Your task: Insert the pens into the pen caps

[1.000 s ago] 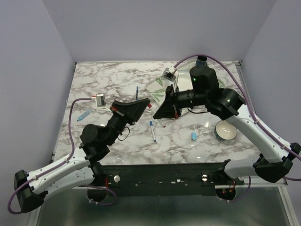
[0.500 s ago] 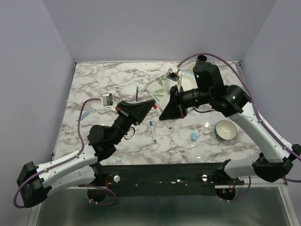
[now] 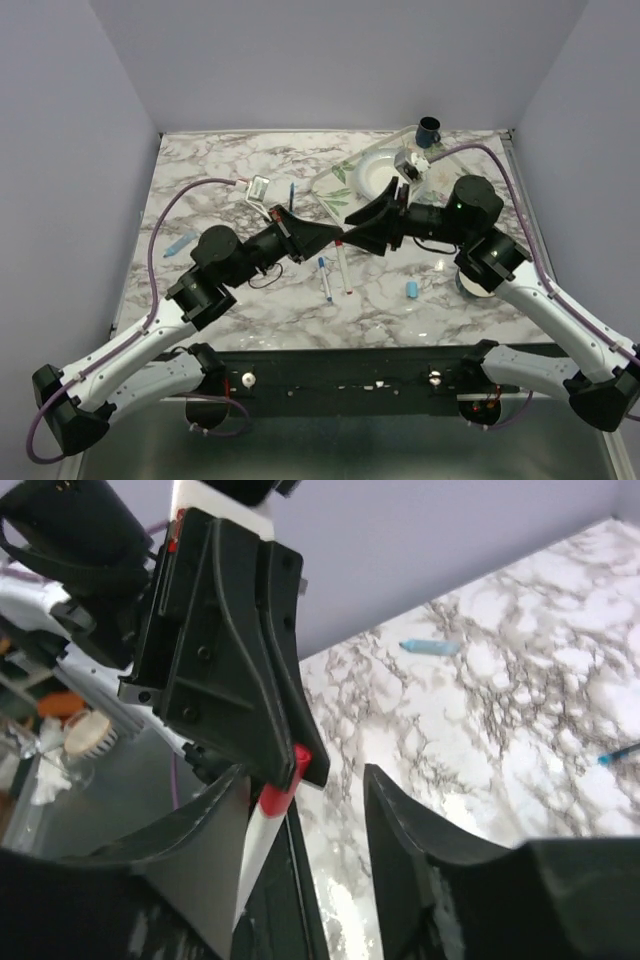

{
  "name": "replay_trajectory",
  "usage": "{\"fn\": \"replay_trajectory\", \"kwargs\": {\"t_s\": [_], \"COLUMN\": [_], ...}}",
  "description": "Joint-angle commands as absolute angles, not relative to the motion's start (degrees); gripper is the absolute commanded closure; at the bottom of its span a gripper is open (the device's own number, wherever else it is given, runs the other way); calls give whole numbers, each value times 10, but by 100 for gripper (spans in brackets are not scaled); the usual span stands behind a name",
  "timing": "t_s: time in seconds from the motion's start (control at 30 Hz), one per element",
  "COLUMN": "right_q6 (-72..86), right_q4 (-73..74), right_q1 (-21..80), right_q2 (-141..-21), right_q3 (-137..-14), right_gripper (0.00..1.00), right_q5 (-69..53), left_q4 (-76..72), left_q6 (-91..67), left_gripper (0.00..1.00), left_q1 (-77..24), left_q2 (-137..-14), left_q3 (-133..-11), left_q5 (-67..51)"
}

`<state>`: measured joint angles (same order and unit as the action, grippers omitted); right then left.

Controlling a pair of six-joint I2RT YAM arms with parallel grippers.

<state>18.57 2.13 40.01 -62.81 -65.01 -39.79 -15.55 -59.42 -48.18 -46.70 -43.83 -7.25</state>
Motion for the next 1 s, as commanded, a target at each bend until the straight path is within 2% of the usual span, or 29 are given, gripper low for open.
{"fn": "replay_trajectory", "kwargs": {"t_s": [0.0, 0.13, 0.2, 0.3, 0.33, 0.4, 0.53, 0.73, 0.87, 0.97], "right_q6": [183, 255, 277, 301, 302, 301, 304, 317, 307, 305], "right_q4": [56, 112, 133, 148, 159, 196, 217, 197, 206, 204], "right_q1": [390, 390, 389, 390, 390, 390, 390, 390, 390, 390], "right_q2": [-548, -438, -375, -325, -322, -319, -329, -346, -355, -353], "right_q3": [-570, -485, -447, -418, -418, -430, -432, -424, -447, -451], "right_gripper": [38, 33, 31, 22, 15, 14, 14, 14, 14, 14], "right_q5": [-325, -238, -191, -159, -152, -119, -93, -122, -125, -119], "left_q4": [44, 175, 233, 279, 286, 290, 292, 291, 260, 257], "left_q6": [-498, -404, -389, -390, -397, -393, -401, -413, -440, -448], "left_gripper": [100, 100, 100, 100, 100, 100, 100, 100, 92, 91], "left_q1": [-446, -425, -416, -401, -400, -396, -395, -390, -390, -388], "left_q2": [-487, -518, -531, -572, -597, -621, -696, -792, -828, -864], "left_q3": [-514, -568, -569, -559, -556, -542, -520, -524, -521, -532], "left_q5": [-152, -42, 53, 128, 138, 147, 191, 181, 149, 148]}}
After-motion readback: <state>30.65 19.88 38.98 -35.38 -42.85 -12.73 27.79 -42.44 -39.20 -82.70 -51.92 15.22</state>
